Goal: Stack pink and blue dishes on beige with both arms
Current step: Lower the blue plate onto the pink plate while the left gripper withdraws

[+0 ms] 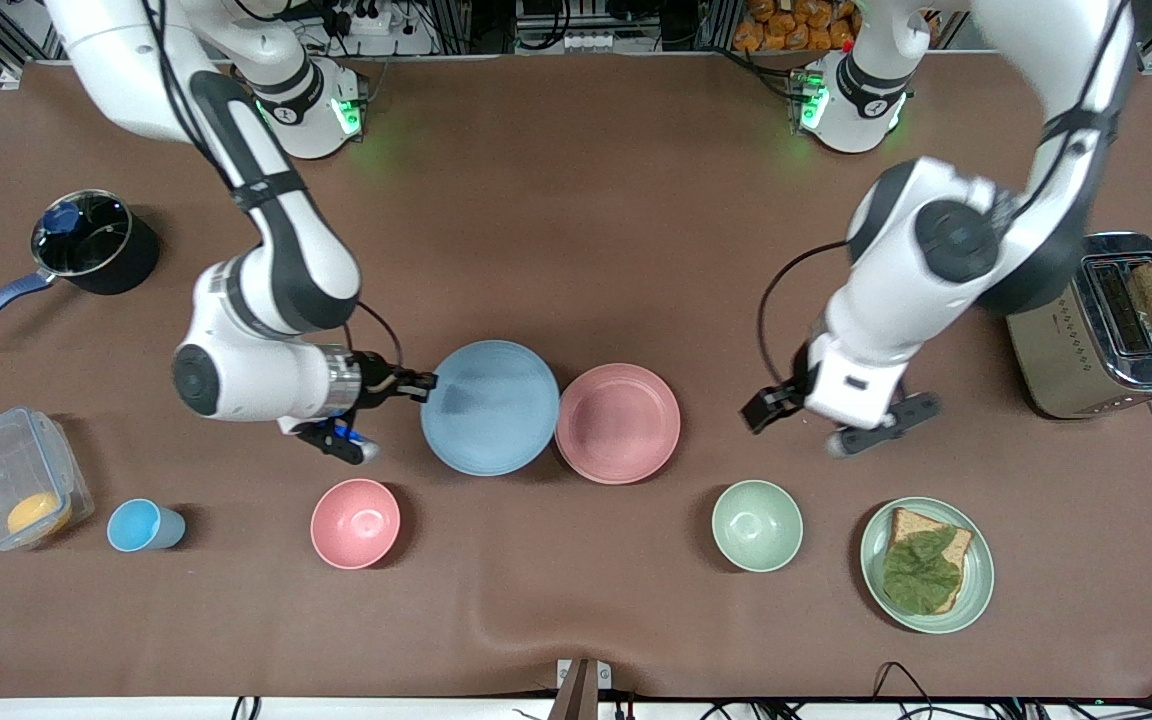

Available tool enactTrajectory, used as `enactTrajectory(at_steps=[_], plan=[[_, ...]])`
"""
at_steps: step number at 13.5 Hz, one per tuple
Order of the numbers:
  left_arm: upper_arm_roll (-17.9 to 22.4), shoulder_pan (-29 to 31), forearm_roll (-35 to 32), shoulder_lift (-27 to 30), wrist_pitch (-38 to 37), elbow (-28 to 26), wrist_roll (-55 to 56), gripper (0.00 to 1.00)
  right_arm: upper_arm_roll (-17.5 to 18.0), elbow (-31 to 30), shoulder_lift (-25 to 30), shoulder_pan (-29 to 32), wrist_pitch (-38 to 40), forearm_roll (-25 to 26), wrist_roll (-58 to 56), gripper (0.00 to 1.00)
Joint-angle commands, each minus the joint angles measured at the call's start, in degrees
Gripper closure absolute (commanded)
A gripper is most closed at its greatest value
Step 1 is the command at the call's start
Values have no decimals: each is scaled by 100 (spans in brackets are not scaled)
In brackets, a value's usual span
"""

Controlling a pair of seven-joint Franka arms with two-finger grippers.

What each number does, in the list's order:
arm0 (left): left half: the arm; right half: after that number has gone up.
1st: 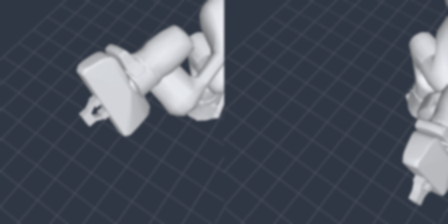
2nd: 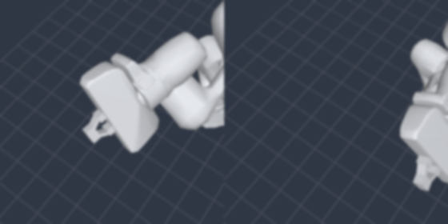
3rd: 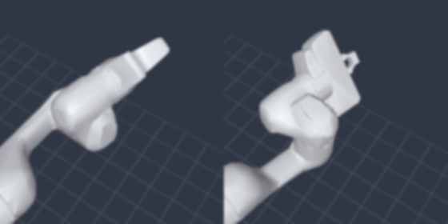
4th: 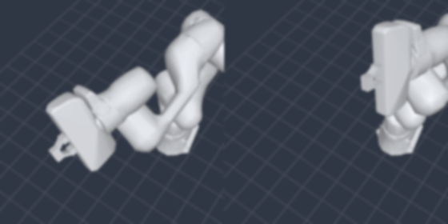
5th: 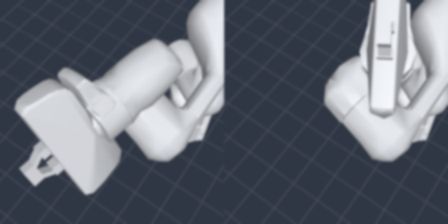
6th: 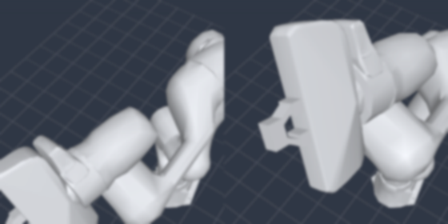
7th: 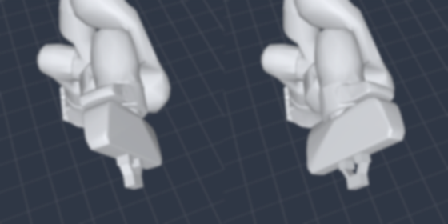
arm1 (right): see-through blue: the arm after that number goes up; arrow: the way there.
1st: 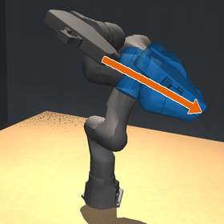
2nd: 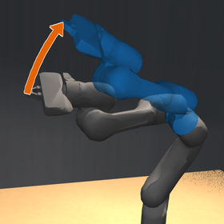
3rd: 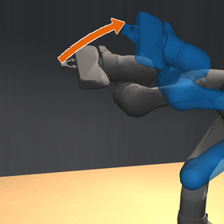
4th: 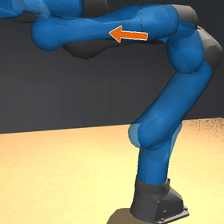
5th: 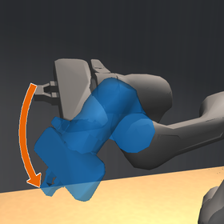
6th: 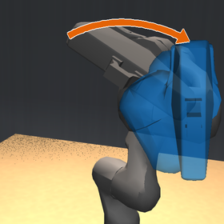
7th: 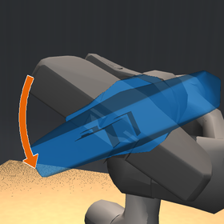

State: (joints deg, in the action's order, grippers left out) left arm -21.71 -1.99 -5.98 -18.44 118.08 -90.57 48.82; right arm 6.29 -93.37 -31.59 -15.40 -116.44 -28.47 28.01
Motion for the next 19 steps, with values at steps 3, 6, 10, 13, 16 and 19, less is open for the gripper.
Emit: enactTrajectory(at_steps=[3, 6, 10, 13, 16, 19], plan=[[0, 795, -87, 1192, -1163, -207, -1125, 0, -58, 441, -479, -806, -668, -106, 872, 100], [0, 1262, -61, 1430, -1489, -207, -2110, 0, -49, 696, -725, -1035, -879, -106, 1022, 100], [296, 1063, -87, 1553, -1692, -102, -2280, 0, -49, 741, -937, -1325, -1371, -115, 1066, 100], [861, 481, -52, 1589, -1929, -84, -2298, 0, -58, 898, -1164, -1387, -1644, -123, 1058, 100], [852, 471, 44, 1510, -1982, 136, -2298, 0, -58, 1119, -1359, -1449, -1680, -106, 1058, 100], [914, 524, 89, 1405, -1973, 162, -2464, 0, -58, 1119, -1420, -1510, -1767, -71, 1040, 100]])
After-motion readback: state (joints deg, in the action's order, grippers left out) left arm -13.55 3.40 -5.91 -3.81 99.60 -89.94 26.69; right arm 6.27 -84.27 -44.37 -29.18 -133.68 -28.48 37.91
